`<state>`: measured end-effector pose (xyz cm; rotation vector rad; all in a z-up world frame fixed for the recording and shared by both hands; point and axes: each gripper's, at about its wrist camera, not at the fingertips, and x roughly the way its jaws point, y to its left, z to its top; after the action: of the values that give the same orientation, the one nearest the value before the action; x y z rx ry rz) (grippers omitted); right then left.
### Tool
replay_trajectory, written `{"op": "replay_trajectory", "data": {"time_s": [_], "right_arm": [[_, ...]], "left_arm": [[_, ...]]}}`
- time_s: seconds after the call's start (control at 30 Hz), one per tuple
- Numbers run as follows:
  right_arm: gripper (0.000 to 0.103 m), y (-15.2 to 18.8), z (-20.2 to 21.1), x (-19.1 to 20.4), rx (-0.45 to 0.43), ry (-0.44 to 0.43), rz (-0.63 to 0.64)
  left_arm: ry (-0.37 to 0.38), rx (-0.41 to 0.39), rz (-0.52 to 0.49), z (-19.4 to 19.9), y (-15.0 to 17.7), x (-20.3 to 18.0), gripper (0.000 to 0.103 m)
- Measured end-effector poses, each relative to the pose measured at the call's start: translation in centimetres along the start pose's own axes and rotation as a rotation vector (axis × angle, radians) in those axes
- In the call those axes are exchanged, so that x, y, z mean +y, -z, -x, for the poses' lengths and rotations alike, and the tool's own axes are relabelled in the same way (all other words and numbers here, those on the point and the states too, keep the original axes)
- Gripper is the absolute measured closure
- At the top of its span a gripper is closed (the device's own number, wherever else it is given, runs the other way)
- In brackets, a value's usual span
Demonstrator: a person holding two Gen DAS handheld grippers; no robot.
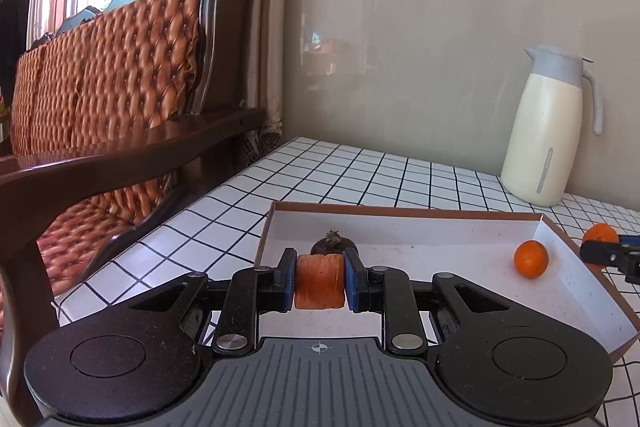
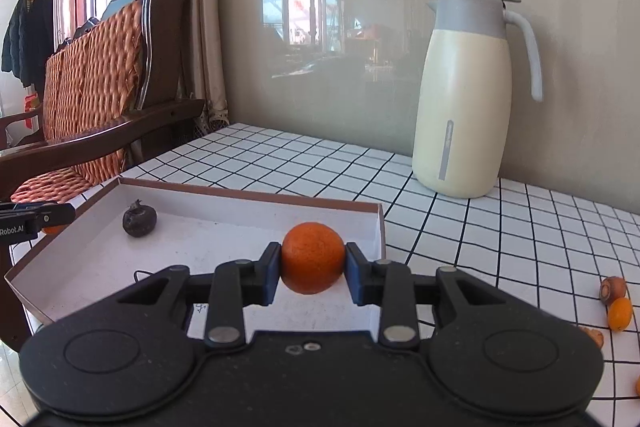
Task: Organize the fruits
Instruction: 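Open both tools to release the carrot piece and orange into the tray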
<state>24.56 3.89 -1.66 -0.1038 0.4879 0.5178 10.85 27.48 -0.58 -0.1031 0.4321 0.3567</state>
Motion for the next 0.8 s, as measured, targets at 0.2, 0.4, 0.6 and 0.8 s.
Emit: {"op": "replay_trajectory", "data": {"time_s": [0.2, 0.4, 0.6, 0.8], "right_arm": [[0.078, -0.6, -0.7, 0.0, 0.003, -0.011, -0.008], [0.078, -1.7, -2.1, 0.2, 0.013, -0.017, 0.028], [0.051, -2.0, -2.3, 0.1, 0.022, 0.014, 0.052], [0.006, -1.4, -1.3, 0.3, -0.106, 0.127, 0.091]], "left_arm": [[-0.008, 0.002, 0.008, -0.8, -0.5, 0.1, 0.078], [-0.008, 0.013, 0.001, -1.8, -0.8, -0.1, 0.078], [-0.043, -0.014, -0.012, -1.9, -0.8, -0.2, 0.064], [-0.082, -0.112, 0.004, -0.5, -1.1, 0.2, 0.0]]}}
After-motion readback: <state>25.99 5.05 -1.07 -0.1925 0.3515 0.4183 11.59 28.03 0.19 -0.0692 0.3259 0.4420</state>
